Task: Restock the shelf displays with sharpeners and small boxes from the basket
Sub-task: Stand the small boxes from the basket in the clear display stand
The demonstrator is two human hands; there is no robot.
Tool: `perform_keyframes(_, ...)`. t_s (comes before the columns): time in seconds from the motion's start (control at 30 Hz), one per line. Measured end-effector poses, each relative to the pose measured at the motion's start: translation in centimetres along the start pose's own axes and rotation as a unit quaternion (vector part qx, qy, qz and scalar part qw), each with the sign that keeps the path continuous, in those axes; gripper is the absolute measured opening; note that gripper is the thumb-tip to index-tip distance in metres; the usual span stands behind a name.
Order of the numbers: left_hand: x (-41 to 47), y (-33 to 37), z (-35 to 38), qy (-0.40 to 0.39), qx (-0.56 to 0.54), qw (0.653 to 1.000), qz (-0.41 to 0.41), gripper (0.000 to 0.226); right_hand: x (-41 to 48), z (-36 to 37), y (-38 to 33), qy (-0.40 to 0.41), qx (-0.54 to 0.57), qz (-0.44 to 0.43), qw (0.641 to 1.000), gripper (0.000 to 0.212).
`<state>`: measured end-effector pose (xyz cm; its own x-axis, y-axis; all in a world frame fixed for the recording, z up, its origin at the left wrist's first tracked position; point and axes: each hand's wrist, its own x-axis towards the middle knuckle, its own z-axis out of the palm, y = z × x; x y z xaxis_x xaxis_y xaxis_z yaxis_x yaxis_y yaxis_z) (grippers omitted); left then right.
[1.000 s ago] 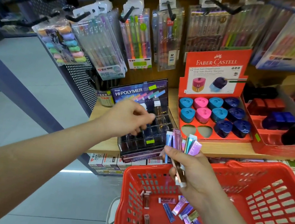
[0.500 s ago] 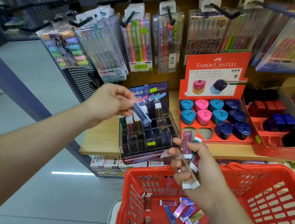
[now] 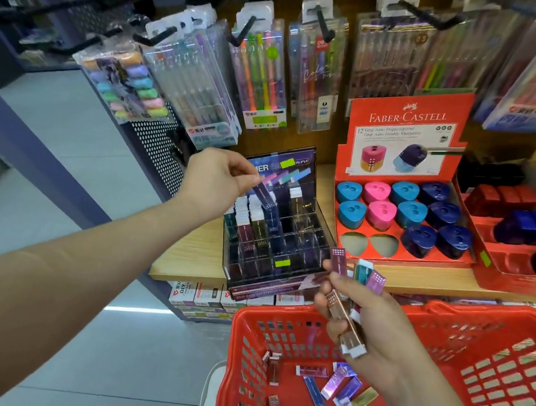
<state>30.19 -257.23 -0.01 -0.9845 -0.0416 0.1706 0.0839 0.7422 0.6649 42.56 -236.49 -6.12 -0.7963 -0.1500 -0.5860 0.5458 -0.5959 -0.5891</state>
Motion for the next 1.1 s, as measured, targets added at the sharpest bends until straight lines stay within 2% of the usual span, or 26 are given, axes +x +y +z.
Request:
perform_keyframes(0.2,0.6,-0.7,1.6,-0.039,0.144,0.987,0.054,0.010,0.2,-0.4,-0.5,0.013,-0.006,0.008,1.000,0.014)
perform_keyframes(0.47,0.4,0.2,2.5,-0.056,0.236,0.954,0.178,0.020,0.2,-0.5,-0.9,0.001,-0.027,0.001,1.000,0.008)
perform_keyframes(0.57,0.4,0.3,2.6,-0.061,0.212,0.962,0.161,0.018,-0.1,-0.4,-1.0,-0.020,-0.042,-0.009,0.999,0.008)
perform_keyframes(0.7,0.2,0.0,2.9,-0.071,0.198,0.971,0.114,0.016,-0.3,-0.3,-0.9,-0.037,-0.044,-0.019,0.998,0.026)
perform_keyframes(0.9,0.2,0.4,3.5,-0.077,0.213,0.973,0.048,0.010,-0.1,-0.4,-0.8,-0.015,-0.064,-0.031,0.997,0.015)
perform_keyframes(1.03,0.6,0.5,3.7,-0.108,0.239,0.964,0.045,0.010,-0.2,-0.2,-1.0,-0.031,-0.087,-0.066,0.993,0.012)
perform_keyframes(1.1,0.8,0.7,3.5,-0.113,0.257,0.959,0.048,0.017,-0.1,-0.1,-1.1,-0.024,-0.091,-0.081,0.992,0.018)
